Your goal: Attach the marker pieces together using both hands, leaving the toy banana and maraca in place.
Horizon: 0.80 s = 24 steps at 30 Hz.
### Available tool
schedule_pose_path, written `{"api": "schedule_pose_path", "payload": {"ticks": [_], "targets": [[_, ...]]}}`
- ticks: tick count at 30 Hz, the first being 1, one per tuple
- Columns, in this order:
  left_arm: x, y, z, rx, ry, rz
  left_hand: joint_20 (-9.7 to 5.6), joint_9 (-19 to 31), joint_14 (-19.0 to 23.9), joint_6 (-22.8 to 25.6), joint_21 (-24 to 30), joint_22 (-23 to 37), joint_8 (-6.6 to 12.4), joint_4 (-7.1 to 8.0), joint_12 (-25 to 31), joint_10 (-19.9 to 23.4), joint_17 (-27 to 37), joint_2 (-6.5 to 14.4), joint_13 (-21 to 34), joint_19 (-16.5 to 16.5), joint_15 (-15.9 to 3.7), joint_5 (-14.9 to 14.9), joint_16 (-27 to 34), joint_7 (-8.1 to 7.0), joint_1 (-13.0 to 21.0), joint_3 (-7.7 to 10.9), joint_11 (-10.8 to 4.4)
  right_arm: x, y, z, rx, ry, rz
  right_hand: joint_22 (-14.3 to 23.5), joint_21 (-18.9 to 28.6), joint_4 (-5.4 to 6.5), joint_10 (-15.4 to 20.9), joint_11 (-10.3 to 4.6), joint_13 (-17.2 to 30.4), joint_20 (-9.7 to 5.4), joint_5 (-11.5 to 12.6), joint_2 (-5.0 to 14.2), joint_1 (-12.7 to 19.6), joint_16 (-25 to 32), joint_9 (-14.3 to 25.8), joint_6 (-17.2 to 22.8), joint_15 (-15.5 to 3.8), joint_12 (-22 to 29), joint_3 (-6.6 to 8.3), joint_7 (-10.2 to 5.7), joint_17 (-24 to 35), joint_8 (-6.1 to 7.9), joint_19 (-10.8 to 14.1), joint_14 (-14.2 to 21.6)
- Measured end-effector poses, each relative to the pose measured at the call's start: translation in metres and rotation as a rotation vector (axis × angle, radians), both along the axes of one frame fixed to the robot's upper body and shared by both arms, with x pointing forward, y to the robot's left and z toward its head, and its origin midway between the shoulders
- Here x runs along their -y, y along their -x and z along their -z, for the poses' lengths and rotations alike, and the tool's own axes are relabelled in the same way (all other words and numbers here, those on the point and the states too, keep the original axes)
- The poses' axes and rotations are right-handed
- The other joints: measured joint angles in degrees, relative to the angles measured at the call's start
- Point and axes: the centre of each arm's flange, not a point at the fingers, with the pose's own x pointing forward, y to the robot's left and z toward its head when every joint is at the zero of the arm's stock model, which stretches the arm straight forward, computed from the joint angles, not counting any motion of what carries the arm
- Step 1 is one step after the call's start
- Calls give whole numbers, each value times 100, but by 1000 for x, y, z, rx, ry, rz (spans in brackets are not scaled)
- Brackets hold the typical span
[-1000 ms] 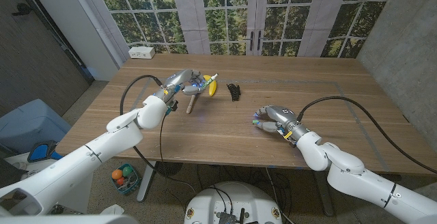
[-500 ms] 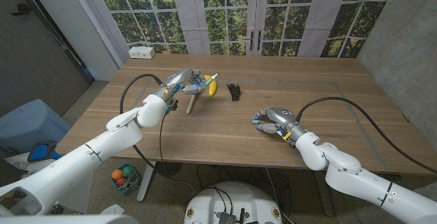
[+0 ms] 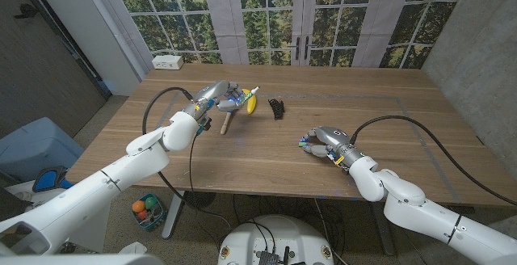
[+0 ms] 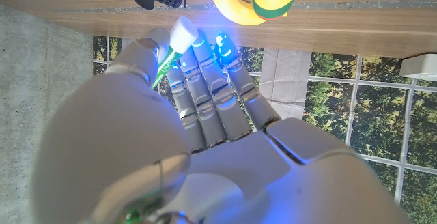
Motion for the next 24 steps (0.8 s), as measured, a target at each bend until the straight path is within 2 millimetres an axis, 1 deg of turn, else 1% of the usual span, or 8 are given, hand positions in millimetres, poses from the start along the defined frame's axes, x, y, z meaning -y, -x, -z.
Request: {"api": "schedule_pose_path", "payload": {"ticks": [2, 4, 6, 12, 14, 18, 22, 24], "targets": [[0, 1, 0, 0, 0, 0, 0, 0, 0, 0, 34, 0, 0, -14, 0, 0, 0, 15, 0, 0, 0, 0, -1, 0, -16, 14, 0, 0, 0, 1, 1, -2, -1, 8, 36, -17, 55, -55, 24, -23, -1, 2, 136, 44, 1, 0, 5, 41, -17, 0, 46, 46, 20, 45], [1, 1, 1, -1, -1, -1, 0, 0, 0, 0, 44, 0, 0, -14, 0, 0, 0, 22, 0, 0, 0, 0, -2, 0, -22, 14, 0, 0, -1, 2, 3, -3, -2, 12, 38, -27, 94, -94, 42, -63, -21, 15, 150, 67, 1, 21, 11, 66, -27, -21, 66, 69, 20, 51], [1, 2, 1, -1, -1, -2, 0, 0, 0, 0, 45, -25, -1, -14, 0, 0, 7, 28, 0, 0, 0, 0, -2, 0, -28, 14, 0, 1, -1, 3, 4, -6, -3, 16, 39, -41, 136, -92, 55, -63, -25, 30, 241, 81, 1, 43, 11, 66, -41, -36, 90, 69, 20, 51], [1, 3, 1, 0, -2, -4, 0, 0, 35, -1, 68, -26, 24, -14, 3, 0, 12, 28, 0, 0, -14, 0, -14, 1, -28, 14, 0, 2, -2, 4, 12, -12, -4, 18, 72, -25, 206, -105, 75, -104, -41, 53, 265, 143, 4, 49, 11, 109, -57, -30, 119, 69, 61, 51], [1, 3, 1, 0, -2, -4, 0, 0, 36, -2, 82, -26, 38, -20, 4, 0, 12, 28, 0, 0, -15, 0, -20, 1, -28, 20, 0, 2, -2, 5, 16, -17, -4, 17, 94, -25, 249, -106, 87, -124, -43, 42, 387, 166, 5, 49, 11, 110, -57, -29, 136, 69, 81, 94], [1, 3, 1, -1, -2, -4, 0, 0, 39, -3, 92, -26, 38, -38, 17, 0, 37, 23, 0, 0, -17, 0, -25, 1, -34, 38, 0, 3, -1, 6, 31, -33, -5, 14, 136, -25, 534, -232, 93, -183, -47, 106, 451, 233, 5, 80, 6, 221, -57, 1, 169, 68, 147, 272], [2, 4, 2, -1, -2, -4, -21, 0, 40, -22, 104, -26, 62, -38, 21, 0, 41, 22, 0, -21, -18, 0, -28, 1, -35, 38, 0, 5, 1, 6, 57, -54, -8, 7, 157, -25, 661, -287, 129, -205, -48, 136, 482, 275, 20, 89, 21, 254, -57, 10, 173, 68, 206, 327], [2, 4, 2, -1, -2, -3, -21, 0, 40, -22, 104, -33, 64, -38, 21, 0, 41, 22, 0, -21, -19, 0, -30, 1, -35, 38, 0, 6, 2, 6, 73, -65, -8, 12, 157, -25, 734, -282, 140, -205, -64, 150, 497, 275, 21, 140, 0, 289, -58, 61, 198, 66, 206, 348]]}}
